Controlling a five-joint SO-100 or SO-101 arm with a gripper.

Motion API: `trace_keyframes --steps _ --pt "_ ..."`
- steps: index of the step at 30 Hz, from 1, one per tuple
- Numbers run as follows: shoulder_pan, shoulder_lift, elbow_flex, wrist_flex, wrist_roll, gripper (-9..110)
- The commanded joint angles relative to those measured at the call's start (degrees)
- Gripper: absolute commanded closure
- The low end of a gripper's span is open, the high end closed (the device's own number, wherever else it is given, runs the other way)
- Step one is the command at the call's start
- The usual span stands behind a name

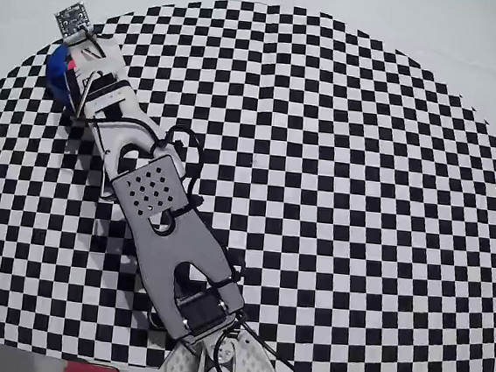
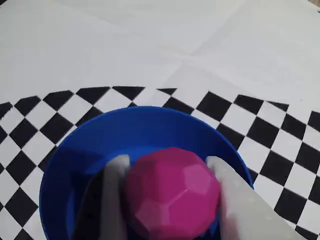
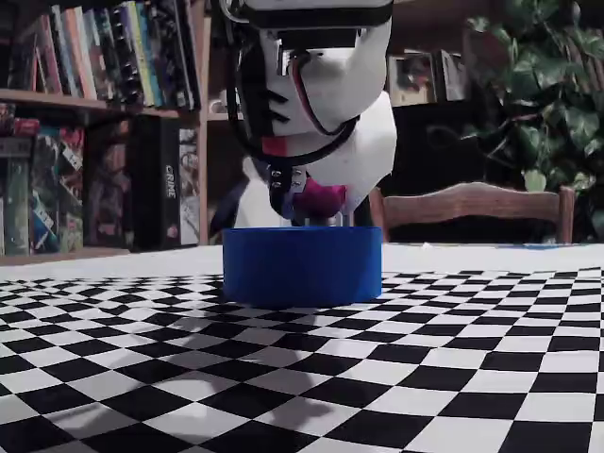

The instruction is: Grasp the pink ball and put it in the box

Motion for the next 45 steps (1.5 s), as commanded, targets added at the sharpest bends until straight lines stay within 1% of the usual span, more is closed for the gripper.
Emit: trace_keyframes --steps 1,15,16,18,19,22,26,34,41,45 --pt "0.44 1.41 -2.72 0.18 -0.44 101" --pt "0.44 1.41 -2.72 0.18 -0.35 100" --pt "0.44 1.41 -2.72 0.18 -0.18 94" --pt "0.44 1.41 -2.72 -0.09 -0.26 77" --pt "0.44 1.41 -2.72 -0.35 0.09 73" --pt "0.44 1.41 -2.72 -1.05 0.26 69" --pt "0.35 1.67 -2.72 -1.14 0.35 67" --pt "0.18 3.43 -2.72 -1.14 1.76 68" --pt "-0.26 9.93 0.18 -1.14 7.38 68" --pt "-0.26 15.82 3.16 -1.14 12.39 68"
